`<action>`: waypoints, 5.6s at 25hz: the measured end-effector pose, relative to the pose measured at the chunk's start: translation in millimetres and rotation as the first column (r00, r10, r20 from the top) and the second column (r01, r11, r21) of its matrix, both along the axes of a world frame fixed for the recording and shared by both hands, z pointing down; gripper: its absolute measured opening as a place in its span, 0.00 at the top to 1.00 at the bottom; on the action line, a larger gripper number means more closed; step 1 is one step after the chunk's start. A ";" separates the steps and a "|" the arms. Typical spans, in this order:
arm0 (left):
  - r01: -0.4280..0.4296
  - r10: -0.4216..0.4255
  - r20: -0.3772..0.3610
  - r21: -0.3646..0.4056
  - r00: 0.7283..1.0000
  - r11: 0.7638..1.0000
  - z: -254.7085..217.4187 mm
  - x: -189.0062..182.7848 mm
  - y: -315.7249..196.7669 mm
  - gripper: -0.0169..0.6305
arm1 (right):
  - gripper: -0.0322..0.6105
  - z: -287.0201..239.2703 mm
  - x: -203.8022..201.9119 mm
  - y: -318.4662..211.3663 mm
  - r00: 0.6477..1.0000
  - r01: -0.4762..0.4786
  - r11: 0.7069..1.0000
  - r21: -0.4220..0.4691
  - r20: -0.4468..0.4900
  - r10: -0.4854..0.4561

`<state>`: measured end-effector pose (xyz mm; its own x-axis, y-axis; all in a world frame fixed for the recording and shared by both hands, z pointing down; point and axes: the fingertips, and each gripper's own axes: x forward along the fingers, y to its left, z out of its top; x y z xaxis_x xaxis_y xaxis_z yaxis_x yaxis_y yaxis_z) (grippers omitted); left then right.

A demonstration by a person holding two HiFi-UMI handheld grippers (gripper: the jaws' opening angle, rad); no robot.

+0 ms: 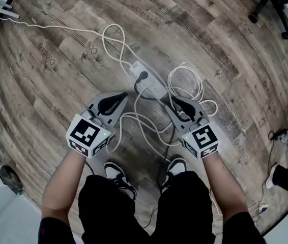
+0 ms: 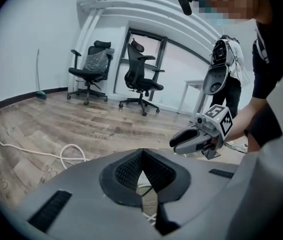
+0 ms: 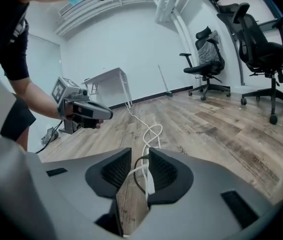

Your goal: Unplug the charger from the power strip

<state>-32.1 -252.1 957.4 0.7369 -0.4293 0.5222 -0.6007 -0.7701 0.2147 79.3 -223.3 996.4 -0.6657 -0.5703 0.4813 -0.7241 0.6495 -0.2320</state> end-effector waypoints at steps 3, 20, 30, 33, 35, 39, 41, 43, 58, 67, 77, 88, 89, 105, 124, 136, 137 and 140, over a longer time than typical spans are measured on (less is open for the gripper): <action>-0.048 0.049 0.011 -0.016 0.999 0.999 41.0 9.9 -4.1 0.95 | 0.77 49.7 -5.2 2.1 0.999 0.016 0.999 -0.031 -0.038 -0.017; -0.100 0.117 0.164 -0.109 0.979 0.989 182.5 40.1 -57.8 0.95 | 0.65 149.7 -30.6 -35.7 0.981 0.019 0.999 -0.049 -0.192 -0.028; -0.073 0.092 0.101 -0.183 0.991 0.981 194.5 47.6 -63.1 0.95 | 0.74 168.7 -31.4 -44.1 0.972 0.019 0.996 -0.085 -0.233 -0.038; -0.063 0.081 0.090 -0.194 0.993 0.979 194.6 46.8 -65.0 0.95 | 0.78 168.6 -33.0 -44.9 0.966 0.042 0.997 -0.072 -0.252 -0.059; -0.061 0.080 0.082 -0.208 0.993 0.976 194.9 47.4 -65.4 0.95 | 0.78 168.4 -31.9 -45.0 0.964 0.045 0.997 -0.069 -0.260 -0.061; -0.072 0.091 0.101 -0.178 0.991 0.981 194.6 48.5 -65.8 0.95 | 0.79 167.5 -31.1 -46.9 0.964 0.027 0.998 -0.058 -0.263 -0.041; -0.065 0.082 0.088 -0.179 0.993 0.982 194.8 47.2 -65.9 0.95 | 0.79 167.2 -31.9 -46.1 0.959 0.029 0.998 -0.049 -0.281 -0.042; -0.062 0.078 0.082 -0.184 0.994 0.981 194.4 47.0 -66.1 0.95 | 0.79 167.4 -30.7 -45.5 0.953 0.025 0.999 -0.041 -0.300 -0.036; -0.064 0.085 0.130 -0.158 0.988 0.985 195.2 52.6 -66.7 0.95 | 0.79 139.8 -35.7 -56.7 0.957 0.012 1.000 0.023 -0.289 -0.005; 0.064 -0.060 0.053 -0.070 0.997 0.996 140.7 32.8 -75.8 0.95 | 0.79 50.9 -32.4 -62.5 0.988 -0.023 0.998 0.061 -0.150 0.032; 0.076 -0.081 0.034 0.130 0.996 0.989 -89.5 -11.6 -51.5 0.95 | 0.79 -133.8 30.8 -40.2 0.982 -0.145 0.989 -0.034 0.118 0.148; 0.191 -0.188 -0.038 0.142 0.981 0.971 -369.6 -45.0 7.9 0.95 | 0.79 -363.2 60.4 28.6 0.932 -0.279 0.952 -0.126 0.203 0.301; 0.217 -0.212 -0.051 0.140 0.976 0.966 -396.8 -47.9 10.7 0.95 | 0.79 -388.9 63.8 32.7 0.929 -0.288 0.951 -0.116 0.207 0.306; 0.429 -0.379 -0.250 0.193 0.891 0.882 -726.1 -66.4 81.7 0.95 | 0.79 -765.4 62.4 50.5 0.937 -0.284 0.931 0.229 0.272 0.219; 0.454 -0.370 -0.292 0.316 0.882 0.833 -902.1 -69.6 149.3 0.95 | 0.79 -968.1 54.2 100.3 0.945 -0.290 0.857 0.426 0.271 0.185; 0.458 -0.355 -0.326 0.337 0.876 0.822 -933.2 -84.8 155.7 0.95 | 0.79 -994.1 40.5 118.5 0.948 -0.293 0.838 0.459 0.254 0.193; 0.458 -0.354 -0.326 0.336 0.876 0.823 -934.1 -85.6 155.8 0.95 | 0.79 -996.3 39.5 118.9 0.949 -0.291 0.838 0.462 0.253 0.190; 0.459 -0.351 -0.335 0.337 0.874 0.822 -937.0 -88.8 156.9 0.95 | 0.79 -998.8 34.7 120.2 0.951 -0.285 0.839 0.463 0.246 0.187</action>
<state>-120.9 -95.2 20.4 0.5291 -0.8458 0.0681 -0.8452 -0.5183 0.1304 114.0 -103.1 -2.4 -0.5283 -0.8489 -0.0180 -0.8459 0.5281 -0.0748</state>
